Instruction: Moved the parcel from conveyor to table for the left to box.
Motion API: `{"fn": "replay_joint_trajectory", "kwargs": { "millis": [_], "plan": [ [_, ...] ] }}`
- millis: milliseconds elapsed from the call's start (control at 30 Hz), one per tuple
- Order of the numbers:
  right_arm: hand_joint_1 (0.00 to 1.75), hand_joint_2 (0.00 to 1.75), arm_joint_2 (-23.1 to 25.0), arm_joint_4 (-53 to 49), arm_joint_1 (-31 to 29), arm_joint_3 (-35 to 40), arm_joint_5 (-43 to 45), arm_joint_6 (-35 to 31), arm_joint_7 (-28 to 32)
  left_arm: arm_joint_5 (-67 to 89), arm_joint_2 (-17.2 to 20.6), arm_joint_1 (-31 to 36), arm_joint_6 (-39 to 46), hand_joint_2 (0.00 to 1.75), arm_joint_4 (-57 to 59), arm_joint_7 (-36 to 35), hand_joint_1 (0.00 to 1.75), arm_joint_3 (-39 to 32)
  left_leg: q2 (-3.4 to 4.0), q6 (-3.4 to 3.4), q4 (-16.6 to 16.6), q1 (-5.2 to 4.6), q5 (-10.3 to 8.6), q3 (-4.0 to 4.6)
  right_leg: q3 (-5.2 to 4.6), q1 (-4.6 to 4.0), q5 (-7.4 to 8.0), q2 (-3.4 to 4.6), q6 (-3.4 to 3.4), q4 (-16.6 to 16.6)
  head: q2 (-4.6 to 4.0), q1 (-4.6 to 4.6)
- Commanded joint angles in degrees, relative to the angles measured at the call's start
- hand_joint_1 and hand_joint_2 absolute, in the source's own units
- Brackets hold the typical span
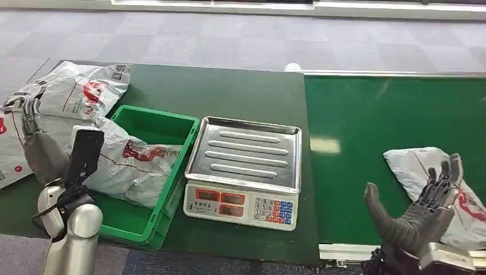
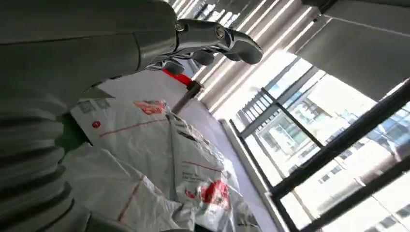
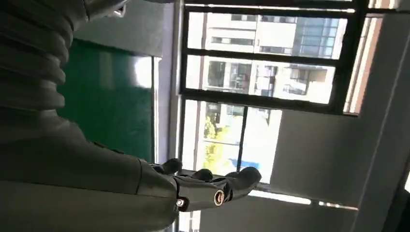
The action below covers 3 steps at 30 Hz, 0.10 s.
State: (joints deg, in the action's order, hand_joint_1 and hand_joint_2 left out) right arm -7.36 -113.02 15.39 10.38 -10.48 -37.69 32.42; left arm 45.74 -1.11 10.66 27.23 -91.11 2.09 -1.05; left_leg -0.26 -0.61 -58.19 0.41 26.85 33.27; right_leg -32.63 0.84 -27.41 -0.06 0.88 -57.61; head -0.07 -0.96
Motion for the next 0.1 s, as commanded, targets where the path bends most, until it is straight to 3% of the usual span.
{"fn": "replay_joint_trajectory", "kwargs": {
  "millis": [33,100],
  "plan": [
    [0.0,1.75,-8.02,4.44,7.2,9.04,13.07,8.88,2.91,-29.46,6.18,-26.24,-0.02,1.75,-27.65,29.95,0.0,16.34,0.31,0.06,0.22,0.02,0.23,-0.39,0.32,-0.04,-0.09,0.28,-0.03,0.3,0.0,0.0],
    [0.0,1.75,-10.39,4.77,8.12,10.27,14.65,7.6,2.9,-33.66,10.74,-31.27,-0.63,1.75,-29.51,32.41,0.0,19.38,0.34,0.01,0.14,0.01,0.39,-0.31,0.23,-0.02,-0.18,0.33,-0.04,0.2,0.0,0.0]
  ]
}}
